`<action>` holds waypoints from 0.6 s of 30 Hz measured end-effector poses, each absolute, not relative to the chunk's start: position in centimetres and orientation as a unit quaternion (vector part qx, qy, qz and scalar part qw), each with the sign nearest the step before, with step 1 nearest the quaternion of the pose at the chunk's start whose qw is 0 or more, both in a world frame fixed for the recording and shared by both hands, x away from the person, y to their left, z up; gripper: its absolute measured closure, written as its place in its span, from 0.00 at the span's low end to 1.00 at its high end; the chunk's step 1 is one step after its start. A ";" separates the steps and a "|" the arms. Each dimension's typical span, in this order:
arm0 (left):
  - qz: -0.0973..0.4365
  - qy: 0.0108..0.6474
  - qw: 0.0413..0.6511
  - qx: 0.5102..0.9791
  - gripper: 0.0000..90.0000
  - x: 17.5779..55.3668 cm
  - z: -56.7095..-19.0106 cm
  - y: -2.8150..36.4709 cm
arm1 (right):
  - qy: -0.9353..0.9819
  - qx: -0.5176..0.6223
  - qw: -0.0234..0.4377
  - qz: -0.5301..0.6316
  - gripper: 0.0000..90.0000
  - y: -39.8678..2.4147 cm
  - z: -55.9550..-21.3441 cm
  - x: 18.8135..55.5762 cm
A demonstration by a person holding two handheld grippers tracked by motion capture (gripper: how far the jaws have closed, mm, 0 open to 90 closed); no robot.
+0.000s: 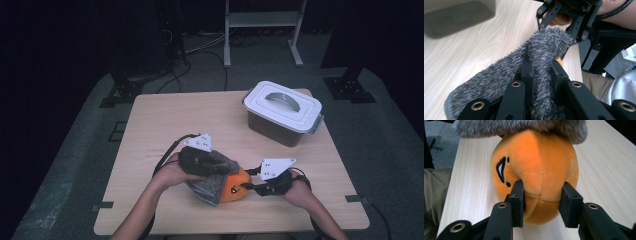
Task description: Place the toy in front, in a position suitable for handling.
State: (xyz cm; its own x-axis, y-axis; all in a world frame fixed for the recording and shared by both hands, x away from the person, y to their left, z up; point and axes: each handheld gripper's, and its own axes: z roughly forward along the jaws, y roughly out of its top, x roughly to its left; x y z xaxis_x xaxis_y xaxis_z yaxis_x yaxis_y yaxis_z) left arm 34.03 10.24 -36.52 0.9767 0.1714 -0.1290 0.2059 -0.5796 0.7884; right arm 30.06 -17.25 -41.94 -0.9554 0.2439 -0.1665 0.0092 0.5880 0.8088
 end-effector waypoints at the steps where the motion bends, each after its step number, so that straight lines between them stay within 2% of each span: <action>1: -0.020 0.117 0.447 0.887 0.85 34.1 -37.0 10.9 | 0.882 0.078 0.122 0.449 0.66 -17.6 -42.2 30.3; 4: -0.022 0.127 0.448 0.885 0.85 34.1 -37.4 11.5 | 0.881 0.088 0.113 0.450 0.65 -18.0 -42.5 30.7; 5: -0.026 0.133 0.453 0.881 0.85 34.1 -37.7 11.8 | 0.880 0.099 0.102 0.454 0.59 -18.2 -42.7 31.0; 7: -0.028 0.135 0.454 0.880 0.85 34.1 -37.9 11.9 | 0.879 0.105 0.097 0.455 0.55 -18.2 -42.7 31.1; 8: -0.028 0.135 0.455 0.879 0.85 34.1 -38.0 11.8 | 0.879 0.112 0.088 0.456 0.47 -18.2 -42.5 31.1; 12: -0.028 0.130 0.454 0.881 0.85 34.0 -37.9 11.5 | 0.877 0.109 0.096 0.458 0.39 -18.3 -41.8 30.8; 18: -0.032 0.111 0.454 0.883 0.85 33.5 -37.6 10.1 | 0.865 0.105 0.088 0.483 0.35 -17.7 -40.6 30.5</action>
State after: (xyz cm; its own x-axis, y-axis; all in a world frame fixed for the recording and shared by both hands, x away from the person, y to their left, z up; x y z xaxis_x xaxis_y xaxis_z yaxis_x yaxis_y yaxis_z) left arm 33.54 10.08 -37.64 0.9734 0.1665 -0.1575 0.2249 -0.5625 0.7956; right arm 30.45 -17.69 -40.64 -0.9625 0.2666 -0.0510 0.0966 0.5122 0.8534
